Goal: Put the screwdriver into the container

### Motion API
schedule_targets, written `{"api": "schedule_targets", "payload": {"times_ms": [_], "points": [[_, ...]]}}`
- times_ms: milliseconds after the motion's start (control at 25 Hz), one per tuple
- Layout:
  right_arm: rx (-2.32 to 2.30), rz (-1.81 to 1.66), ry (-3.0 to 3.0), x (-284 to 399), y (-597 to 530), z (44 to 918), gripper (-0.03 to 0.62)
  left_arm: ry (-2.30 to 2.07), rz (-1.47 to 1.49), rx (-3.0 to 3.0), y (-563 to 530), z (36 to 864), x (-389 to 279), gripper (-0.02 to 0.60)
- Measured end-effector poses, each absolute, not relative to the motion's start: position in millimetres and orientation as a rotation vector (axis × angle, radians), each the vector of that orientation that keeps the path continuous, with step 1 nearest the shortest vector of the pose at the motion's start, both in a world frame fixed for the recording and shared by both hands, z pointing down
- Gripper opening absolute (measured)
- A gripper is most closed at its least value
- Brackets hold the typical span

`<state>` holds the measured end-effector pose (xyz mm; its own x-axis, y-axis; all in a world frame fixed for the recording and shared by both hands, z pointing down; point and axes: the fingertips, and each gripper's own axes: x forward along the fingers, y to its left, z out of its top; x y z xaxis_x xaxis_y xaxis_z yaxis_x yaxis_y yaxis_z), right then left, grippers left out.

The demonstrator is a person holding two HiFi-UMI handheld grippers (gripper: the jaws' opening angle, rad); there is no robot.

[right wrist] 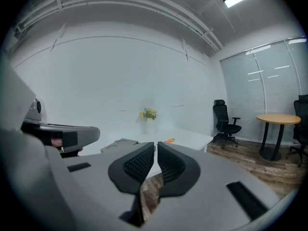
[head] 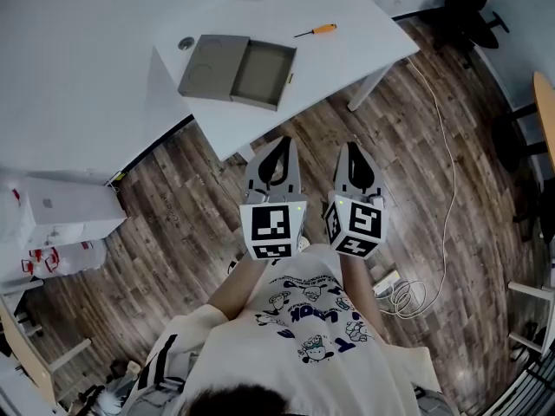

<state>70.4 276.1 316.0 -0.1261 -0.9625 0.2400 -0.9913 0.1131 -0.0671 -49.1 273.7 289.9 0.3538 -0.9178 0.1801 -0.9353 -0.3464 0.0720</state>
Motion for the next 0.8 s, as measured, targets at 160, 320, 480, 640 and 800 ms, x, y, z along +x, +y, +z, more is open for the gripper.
{"api": "schedule_targets", "payload": {"times_ms": [160,320,480,640,800], "points": [[1.982,0.315,-2.218,74.5,255.5,318.2,0.041,-1.674,0.163,2.451,251.7,291.7,-44.3,0.02],[1.986,0.341,-2.201,77.9,231.3,322.1,0.041,-1.653,0.165,2.466,227.2,291.3,-39.3,0.02],[1.998,0.348,-2.194,79.2,203.5,321.8,0.041,-1.638,0.163,2.478,200.2,289.5,-36.5,0.02],[2.018,0.375,-2.196,78.7,178.0,321.2,0.041,-1.628,0.171,2.489,175.0,288.3,-37.6,0.02],[2.035,0.392,-2.179,78.3,158.5,327.2,0.041,-1.615,0.19,2.495,153.6,293.0,-40.2,0.02]]}}
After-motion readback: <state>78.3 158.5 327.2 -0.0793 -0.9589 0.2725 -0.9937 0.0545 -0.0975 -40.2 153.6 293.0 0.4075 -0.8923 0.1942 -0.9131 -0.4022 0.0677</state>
